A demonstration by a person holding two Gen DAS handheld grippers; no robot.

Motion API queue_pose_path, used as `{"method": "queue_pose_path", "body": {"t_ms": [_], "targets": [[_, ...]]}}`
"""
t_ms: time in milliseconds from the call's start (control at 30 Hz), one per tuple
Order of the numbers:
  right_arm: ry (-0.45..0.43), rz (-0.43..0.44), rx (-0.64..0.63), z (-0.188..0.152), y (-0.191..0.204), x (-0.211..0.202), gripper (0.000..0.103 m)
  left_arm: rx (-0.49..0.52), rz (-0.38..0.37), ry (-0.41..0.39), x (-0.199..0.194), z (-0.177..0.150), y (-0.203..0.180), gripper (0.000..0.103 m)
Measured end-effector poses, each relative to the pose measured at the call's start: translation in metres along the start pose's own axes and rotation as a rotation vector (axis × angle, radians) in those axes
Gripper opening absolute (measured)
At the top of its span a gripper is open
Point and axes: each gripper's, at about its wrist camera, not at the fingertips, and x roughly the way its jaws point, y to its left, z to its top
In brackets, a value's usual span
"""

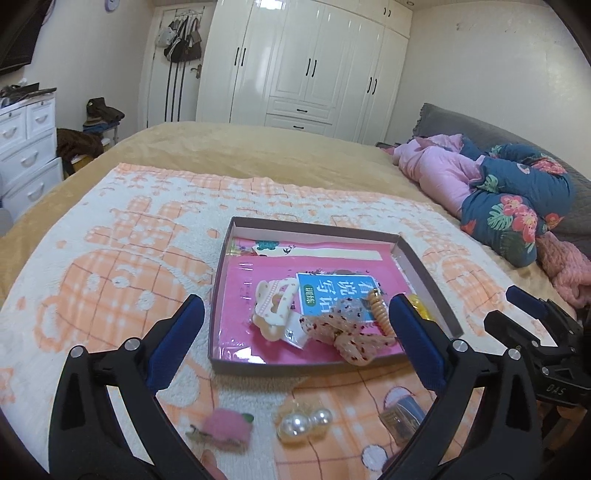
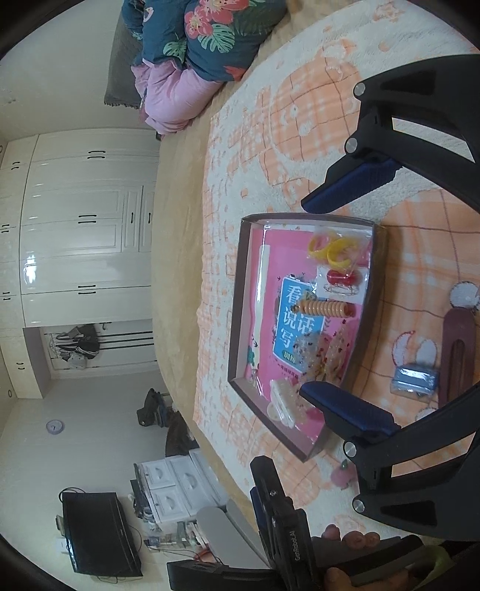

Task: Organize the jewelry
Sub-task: 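Withdraw both tools from the box toward the remaining jewelry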

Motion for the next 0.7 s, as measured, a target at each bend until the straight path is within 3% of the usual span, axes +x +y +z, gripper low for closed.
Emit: {"method": "queue_pose_path", "body": {"t_ms": [700], "targets": [[-0.043, 0.039, -0.045, -0.015, 0.024, -0.063, 0.093, 0.02, -0.003, -0.032, -0.062, -0.03, -0.005, 0.092]]}}
